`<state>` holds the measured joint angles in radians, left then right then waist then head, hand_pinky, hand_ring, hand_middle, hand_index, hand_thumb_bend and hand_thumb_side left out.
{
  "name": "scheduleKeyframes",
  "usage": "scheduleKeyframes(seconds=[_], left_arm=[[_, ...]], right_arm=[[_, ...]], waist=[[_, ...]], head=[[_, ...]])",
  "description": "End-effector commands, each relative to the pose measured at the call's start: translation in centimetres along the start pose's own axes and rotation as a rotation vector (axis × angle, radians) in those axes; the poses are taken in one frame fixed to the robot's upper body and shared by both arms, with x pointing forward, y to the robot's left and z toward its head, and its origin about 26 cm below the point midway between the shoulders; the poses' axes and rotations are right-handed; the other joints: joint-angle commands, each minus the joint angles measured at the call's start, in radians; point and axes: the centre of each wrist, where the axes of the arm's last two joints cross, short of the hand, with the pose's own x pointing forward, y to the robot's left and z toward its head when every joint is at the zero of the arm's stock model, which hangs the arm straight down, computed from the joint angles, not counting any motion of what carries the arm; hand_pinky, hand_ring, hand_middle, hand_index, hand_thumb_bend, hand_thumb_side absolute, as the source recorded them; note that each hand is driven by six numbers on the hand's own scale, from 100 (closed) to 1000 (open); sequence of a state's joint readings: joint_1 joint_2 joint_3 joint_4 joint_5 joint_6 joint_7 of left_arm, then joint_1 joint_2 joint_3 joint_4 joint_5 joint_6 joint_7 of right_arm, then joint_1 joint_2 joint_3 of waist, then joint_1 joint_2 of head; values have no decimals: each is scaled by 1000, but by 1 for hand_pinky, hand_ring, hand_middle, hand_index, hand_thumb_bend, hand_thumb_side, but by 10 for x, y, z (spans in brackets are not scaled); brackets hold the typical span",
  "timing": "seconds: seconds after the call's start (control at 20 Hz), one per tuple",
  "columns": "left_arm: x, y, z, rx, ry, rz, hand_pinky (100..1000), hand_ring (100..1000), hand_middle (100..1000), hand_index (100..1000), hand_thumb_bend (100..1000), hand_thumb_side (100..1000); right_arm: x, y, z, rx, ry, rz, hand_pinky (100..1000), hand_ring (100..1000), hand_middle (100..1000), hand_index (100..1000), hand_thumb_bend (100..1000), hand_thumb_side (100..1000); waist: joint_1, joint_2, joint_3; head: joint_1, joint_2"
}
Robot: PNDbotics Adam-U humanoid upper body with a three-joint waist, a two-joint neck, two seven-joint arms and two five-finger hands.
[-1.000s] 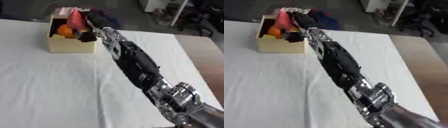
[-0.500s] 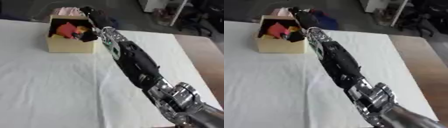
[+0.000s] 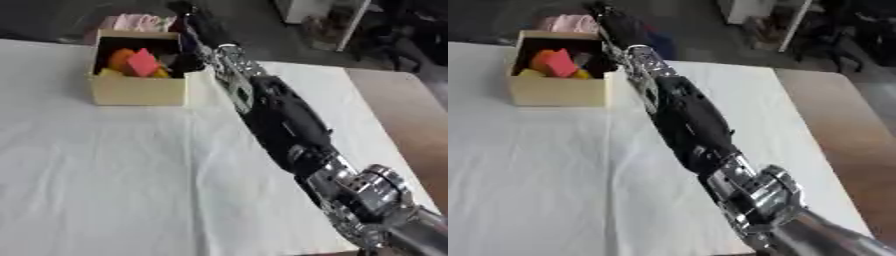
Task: Pick up objects on the table and place them in the box.
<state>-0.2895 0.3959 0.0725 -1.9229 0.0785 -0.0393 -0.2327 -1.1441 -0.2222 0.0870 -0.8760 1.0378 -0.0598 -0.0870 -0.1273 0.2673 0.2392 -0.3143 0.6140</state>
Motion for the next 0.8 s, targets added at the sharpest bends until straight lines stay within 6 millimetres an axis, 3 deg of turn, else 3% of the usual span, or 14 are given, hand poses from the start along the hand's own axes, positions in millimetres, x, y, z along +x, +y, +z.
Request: scheduleKeyframes(seconds=[0.05,0.2,0.45,0.8], left_arm=[[4,7,0,17,-9,-23,799,596,649,783,100,595],[3,8,2,24,-2,-24,799,597,649,782,100,597],[1,8,4,35,8,-25,800,597,649,782,100,602],[1,9,4,46,12,-24,799,597,648,780,100,610]], right_arm=[[-10,-29,4,-92,-61,-14,729,737,849,944,191,463],[-19,-27,21,-123,-109,-50,716,713,818,931,111,415],[-28,-17,54,-166,-166,-128,699,675,759,910,100,455],[-13,7,100,-238,-163,-333,685,638,706,888,100,513]], waist=[[14,-8,-8],[14,-10,-22],[13,-11,-40],[13,-6,-58]], head=[[13,-9],[24,-8],[39,-10],[58,-16]])
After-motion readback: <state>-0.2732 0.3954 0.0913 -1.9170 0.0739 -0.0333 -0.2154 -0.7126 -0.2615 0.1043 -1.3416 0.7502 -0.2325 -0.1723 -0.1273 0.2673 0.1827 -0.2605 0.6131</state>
